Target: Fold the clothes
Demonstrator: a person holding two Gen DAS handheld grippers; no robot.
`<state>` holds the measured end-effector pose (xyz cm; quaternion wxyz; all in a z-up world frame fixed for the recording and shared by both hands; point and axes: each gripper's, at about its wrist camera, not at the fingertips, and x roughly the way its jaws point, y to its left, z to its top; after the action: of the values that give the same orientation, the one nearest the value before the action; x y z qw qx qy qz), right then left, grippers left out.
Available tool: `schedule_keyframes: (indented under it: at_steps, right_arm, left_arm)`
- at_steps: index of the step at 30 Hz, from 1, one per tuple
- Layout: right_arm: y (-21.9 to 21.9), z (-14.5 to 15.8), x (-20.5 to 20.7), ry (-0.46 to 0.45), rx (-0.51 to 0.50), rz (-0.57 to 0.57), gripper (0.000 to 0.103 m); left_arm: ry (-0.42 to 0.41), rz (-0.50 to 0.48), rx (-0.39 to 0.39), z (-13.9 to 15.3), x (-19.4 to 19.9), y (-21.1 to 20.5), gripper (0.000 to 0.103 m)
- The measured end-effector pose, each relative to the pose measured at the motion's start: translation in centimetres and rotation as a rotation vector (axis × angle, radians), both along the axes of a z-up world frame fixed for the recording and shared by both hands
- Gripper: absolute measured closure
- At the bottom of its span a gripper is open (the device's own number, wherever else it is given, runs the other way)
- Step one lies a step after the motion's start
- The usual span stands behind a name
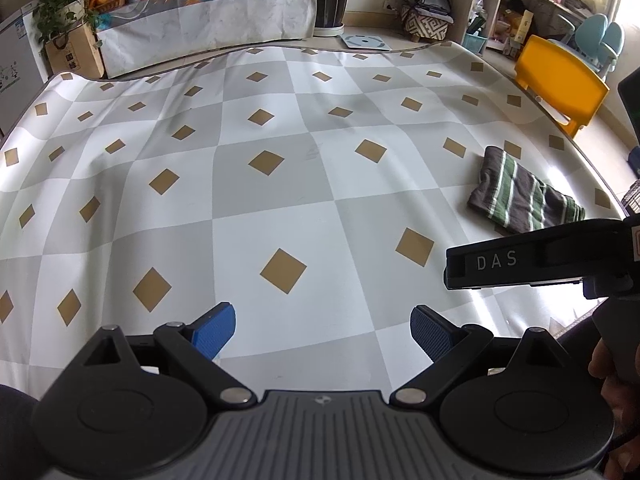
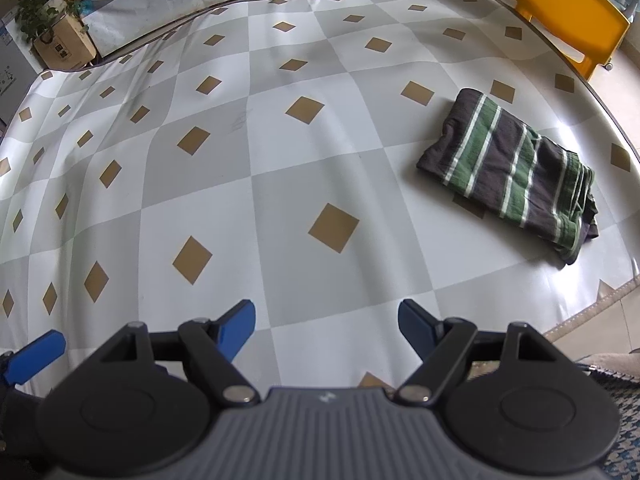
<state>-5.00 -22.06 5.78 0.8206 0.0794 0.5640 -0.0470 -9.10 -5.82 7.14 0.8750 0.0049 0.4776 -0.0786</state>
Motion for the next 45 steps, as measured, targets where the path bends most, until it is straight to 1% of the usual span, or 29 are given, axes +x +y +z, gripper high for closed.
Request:
schedule_keyframes:
  at_steps: [7,21,34,41,45]
  right_arm:
    - [0.5,-0.3,0.4,0.013,0.01,0.005,0.025]
    - [1.7,-0.8,0.9,0.027,-0.001,0.029,0.025]
    - [2.4,-1.4,1.5,0.034,0.009,0.025,0.025]
    - [3.0,-1.9,1.9,0.035,0.005,0.031,0.025]
    - [2.7,-2.1,2.1,0.037,0.027,0.019,0.025]
  left_arm:
    - [0.002,0.019,-0.003,-0.3,0.3,0.8,0.008]
    - [0.009,0.051,-0.006,-1.0,1.0,2.1,0.008]
    - [0.022,0.072,-0.006,-1.8,1.6,3.1,0.008]
    - [0.037,0.078,0.004,-2.5,2.0,3.4,0.008]
    - [0.05,0.087,0.015,-3.2,2.4,3.7,0.008]
